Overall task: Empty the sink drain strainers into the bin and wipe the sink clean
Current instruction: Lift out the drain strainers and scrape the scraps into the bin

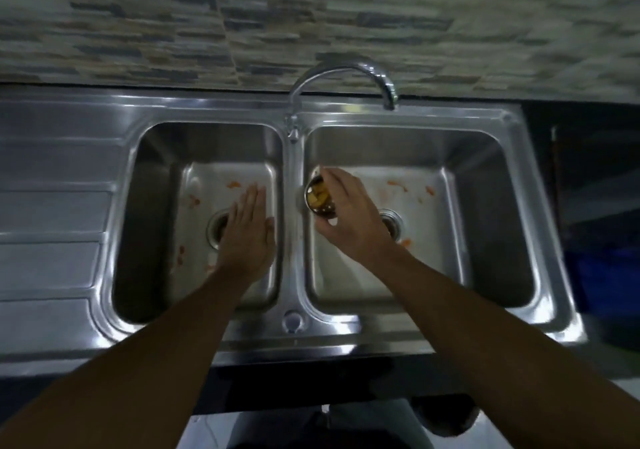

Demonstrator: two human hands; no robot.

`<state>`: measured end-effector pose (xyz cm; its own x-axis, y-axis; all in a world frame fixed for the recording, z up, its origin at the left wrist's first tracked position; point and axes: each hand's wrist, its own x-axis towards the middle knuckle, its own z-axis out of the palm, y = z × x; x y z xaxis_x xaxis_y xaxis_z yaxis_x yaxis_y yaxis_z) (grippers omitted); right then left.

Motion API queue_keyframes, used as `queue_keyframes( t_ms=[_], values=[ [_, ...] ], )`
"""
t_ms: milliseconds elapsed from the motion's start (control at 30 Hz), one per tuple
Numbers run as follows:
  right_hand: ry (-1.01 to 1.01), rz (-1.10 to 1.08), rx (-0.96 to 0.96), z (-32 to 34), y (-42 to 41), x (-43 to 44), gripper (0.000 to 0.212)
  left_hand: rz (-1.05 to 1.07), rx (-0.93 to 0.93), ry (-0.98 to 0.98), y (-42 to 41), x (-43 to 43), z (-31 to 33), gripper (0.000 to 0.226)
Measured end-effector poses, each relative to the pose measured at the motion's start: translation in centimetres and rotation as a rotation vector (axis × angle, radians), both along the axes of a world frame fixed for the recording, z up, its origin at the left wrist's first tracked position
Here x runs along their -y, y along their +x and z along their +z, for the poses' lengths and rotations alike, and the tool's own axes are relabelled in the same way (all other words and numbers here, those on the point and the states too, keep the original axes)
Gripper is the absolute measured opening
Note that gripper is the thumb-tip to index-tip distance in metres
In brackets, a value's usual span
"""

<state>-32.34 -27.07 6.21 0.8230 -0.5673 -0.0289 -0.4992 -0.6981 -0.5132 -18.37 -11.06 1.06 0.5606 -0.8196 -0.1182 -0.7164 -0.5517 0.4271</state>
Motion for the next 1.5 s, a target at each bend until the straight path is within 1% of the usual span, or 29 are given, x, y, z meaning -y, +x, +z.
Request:
queue_keyframes(
  t_ms=[100, 200, 267, 400, 533, 733, 833, 933, 1067, 1133, 1267, 1300, 1333, 1367, 1433, 1467, 1500],
  values=[
    [0.01, -0.014, -0.04, -1.5, -4.2, 2.3, 0.077, -0.035, -0.023, -0.042, -2.3, 3.8, 0.2, 0.058],
    [0.044, -0.009, -0.099, -3.8, -7.6, 4.0, 0.077, -0.052, -0.012, -0.038, -3.5, 7.1, 0.0, 0.064],
    [0.079, -0.005, -0.133, -5.5, -9.4, 4.7, 0.078, -0.028, -0.027, -0.03, -4.1, 8.5, -0.5, 0.065],
    [0.118, 0.037, -0.175, -9.0, -11.4, 5.4, 0.079, 0.036, 0.089, -0.069, -5.0, 9.3, -1.8, 0.057],
    [0.16, 0.104, -0.213, -12.1, -11.5, 5.6, 0.082, 0.048, 0.172, -0.11, -4.9, 9.6, -2.9, 0.054],
    [0.246, 0.219, -0.298, -15.1, -10.3, 4.6, 0.09, 0.05, 0.19, -0.093, -4.7, 9.7, -3.3, 0.054],
    [0.28, 0.229, -0.301, -15.8, -9.8, 3.8, 0.086, 0.044, 0.206, -0.066, -4.6, 9.7, -3.4, 0.055],
    [0.251, 0.229, -0.281, -16.1, -9.4, 3.3, 0.078, 0.033, 0.222, -0.032, -4.6, 9.8, -3.4, 0.055],
    [0.239, 0.171, -0.253, -16.7, -8.5, 2.9, 0.075, -0.007, 0.276, 0.038, -4.5, 9.7, -3.5, 0.055],
    [0.242, 0.164, -0.247, -16.9, -8.4, 2.9, 0.077, -0.015, 0.29, 0.053, -4.5, 9.8, -3.4, 0.056],
    [0.32, 0.185, -0.228, -16.5, -8.9, 3.5, 0.096, -0.028, 0.293, 0.058, -4.5, 9.7, -3.4, 0.057],
    [0.344, 0.161, -0.201, -16.4, -9.1, 3.8, 0.097, -0.028, 0.29, 0.053, -4.4, 9.7, -3.4, 0.057],
    [0.358, 0.12, -0.166, -16.2, -9.2, 4.1, 0.092, -0.027, 0.287, 0.045, -4.5, 9.7, -3.3, 0.056],
    [0.358, 0.066, -0.126, -16.2, -9.3, 4.4, 0.082, -0.026, 0.283, 0.037, -4.5, 9.7, -3.3, 0.056],
    [0.314, -0.045, -0.043, -16.1, -9.7, 5.1, 0.055, -0.027, 0.279, 0.038, -4.5, 9.7, -3.3, 0.057],
    [0.285, -0.083, -0.029, -16.2, -9.9, 5.6, 0.046, -0.028, 0.277, 0.041, -4.5, 9.7, -3.3, 0.057],
    [0.258, -0.099, -0.046, -16.2, -10.2, 6.1, 0.041, -0.028, 0.276, 0.042, -4.5, 9.7, -3.3, 0.057]
  ],
)
